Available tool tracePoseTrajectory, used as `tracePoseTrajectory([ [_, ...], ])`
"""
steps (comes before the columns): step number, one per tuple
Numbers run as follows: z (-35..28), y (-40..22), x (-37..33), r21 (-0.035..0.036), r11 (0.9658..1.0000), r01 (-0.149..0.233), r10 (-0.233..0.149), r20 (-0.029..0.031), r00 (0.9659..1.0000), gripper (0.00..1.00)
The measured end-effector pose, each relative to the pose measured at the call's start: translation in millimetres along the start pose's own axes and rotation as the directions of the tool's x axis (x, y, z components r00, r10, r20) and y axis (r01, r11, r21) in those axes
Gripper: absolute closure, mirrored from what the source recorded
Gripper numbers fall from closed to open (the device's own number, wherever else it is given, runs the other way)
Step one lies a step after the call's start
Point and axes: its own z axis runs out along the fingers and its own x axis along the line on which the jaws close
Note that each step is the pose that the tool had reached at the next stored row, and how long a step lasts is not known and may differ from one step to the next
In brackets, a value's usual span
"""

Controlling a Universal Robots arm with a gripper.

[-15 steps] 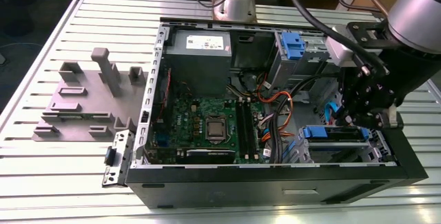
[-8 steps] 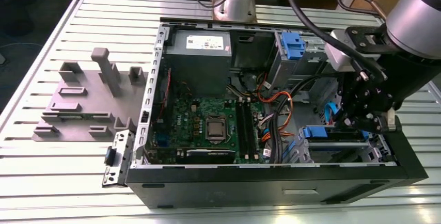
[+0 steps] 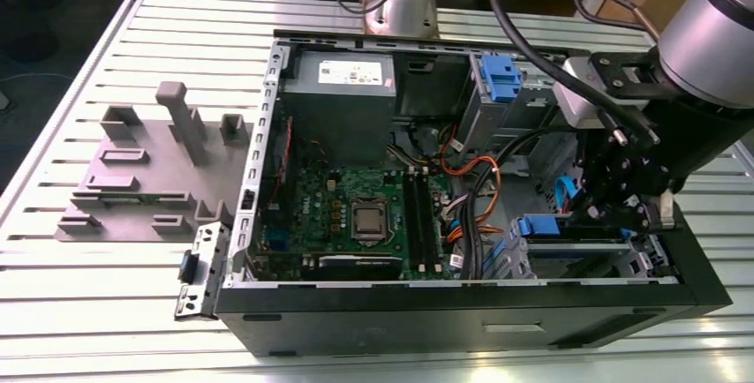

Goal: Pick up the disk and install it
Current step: 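Insert the second disk wire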

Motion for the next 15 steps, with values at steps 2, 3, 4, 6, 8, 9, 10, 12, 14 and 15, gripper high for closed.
tracePoseTrajectory([
  [2, 0.5, 0.0, 0.1, -0.0004, 1.0000, 0.000, 0.000, 0.0013, 1.0000, 0.84],
  [3, 0.6, 0.0, 0.1, -0.0012, 1.0000, 0.000, 0.000, 0.0016, 1.0000, 0.84],
  [4, 0.9, 0.0, 0.1, -0.0021, 1.0000, 0.000, 0.000, 0.0021, 1.0000, 0.84],
  [6, 1.3, -0.1, 0.1, -0.0031, 1.0000, 0.001, -0.001, 0.0031, 1.0000, 0.84],
  [8, 1.6, -0.7, 0.1, -0.0040, 1.0000, 0.001, -0.001, 0.0034, 1.0000, 0.84],
  [9, 1.6, -0.9, 0.1, -0.0042, 1.0000, 0.001, -0.001, 0.0035, 1.0000, 0.84],
  [10, 1.7, -1.2, 0.1, -0.0043, 1.0000, 0.001, -0.001, 0.0036, 1.0000, 0.84],
  [12, 1.7, -1.2, 0.1, -0.0043, 1.0000, 0.001, -0.001, 0.0035, 1.0000, 0.84],
  [14, 1.7, -1.3, 0.1, -0.0043, 1.0000, 0.001, -0.001, 0.0036, 1.0000, 0.84],
  [15, 1.7, -1.3, 0.1, -0.0043, 1.0000, 0.001, -0.001, 0.0035, 1.0000, 0.84],
])
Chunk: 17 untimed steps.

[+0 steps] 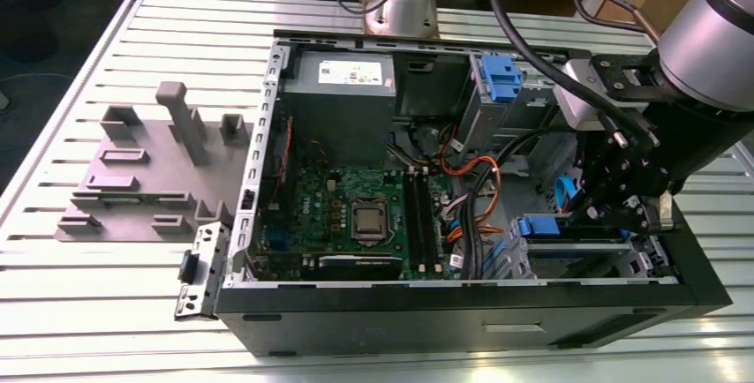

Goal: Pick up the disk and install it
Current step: 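Insert the second disk wire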

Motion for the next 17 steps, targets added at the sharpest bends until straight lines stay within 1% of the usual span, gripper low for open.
tracePoseTrajectory([
  [8, 1.6, 0.0, 0.0, 0.0000, 1.0000, 0.000, 0.000, 0.0027, 1.0000, 0.84],
  [13, 4.4, -0.7, 0.4, -0.0002, 1.0000, 0.000, 0.000, 0.0046, 1.0000, 0.84],
  [17, 5.3, -0.8, 0.5, -0.0002, 1.0000, 0.000, 0.000, 0.0047, 1.0000, 0.84],
])
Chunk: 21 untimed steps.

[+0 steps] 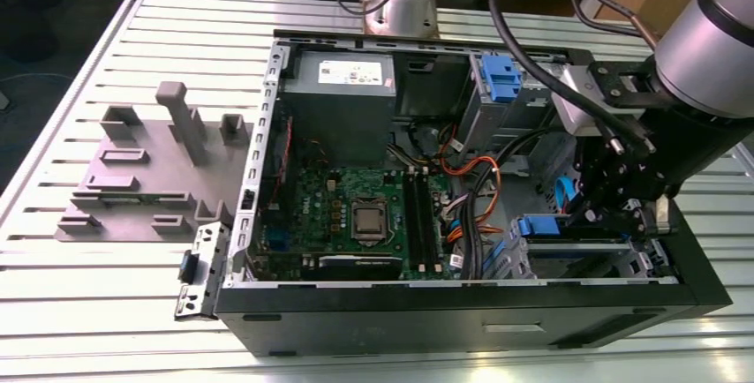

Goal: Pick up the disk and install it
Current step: 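Insert the second disk wire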

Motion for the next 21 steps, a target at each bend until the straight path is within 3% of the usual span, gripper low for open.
tracePoseTrajectory([
  [11, 0.6, 0.0, 0.0, 0.0001, 1.0000, 0.000, 0.000, 0.0009, 1.0000, 0.84],
  [15, 0.5, 0.0, 0.0, 0.0000, 1.0000, 0.000, 0.000, 0.0005, 1.0000, 0.71],
  [17, -2.0, -0.1, -0.1, 0.0000, 1.0000, 0.000, 0.000, 0.0005, 1.0000, 0.71],
  [21, -12.7, -0.5, -0.3, 0.0000, 1.0000, 0.000, 0.000, 0.0004, 1.0000, 0.71],
])
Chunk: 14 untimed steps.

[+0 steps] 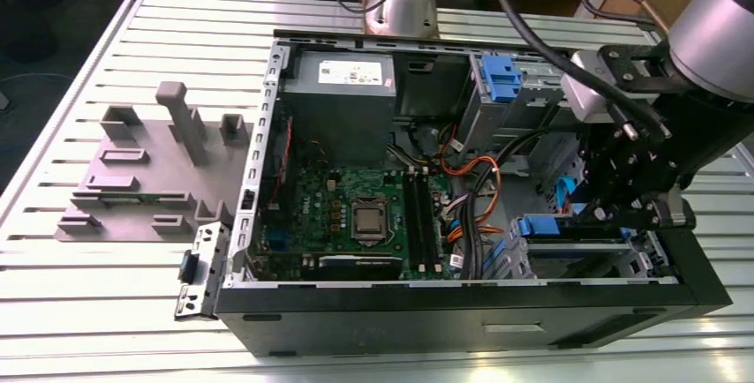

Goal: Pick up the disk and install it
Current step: 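Insert the second disk wire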

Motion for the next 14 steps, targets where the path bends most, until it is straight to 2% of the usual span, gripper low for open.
tracePoseTrajectory([
  [3, -5.9, -0.2, -0.2, -0.0003, 1.0000, 0.000, 0.000, -0.0001, 1.0000, 0.71],
  [7, -6.0, -0.2, -0.2, -0.0004, 1.0000, 0.000, 0.000, 0.0001, 1.0000, 0.72],
  [8, -6.1, -0.2, -0.2, -0.0005, 1.0000, 0.000, 0.000, 0.0001, 1.0000, 0.78],
  [9, -6.1, -0.2, -0.2, -0.0006, 1.0000, 0.000, 0.000, 0.0000, 1.0000, 0.78],
  [11, -6.1, -0.2, -0.2, -0.0007, 1.0000, 0.000, 0.000, 0.0000, 1.0000, 0.89],
  [14, -6.1, -0.2, -0.2, -0.0008, 1.0000, 0.000, 0.000, 0.0000, 1.0000, 0.89],
])
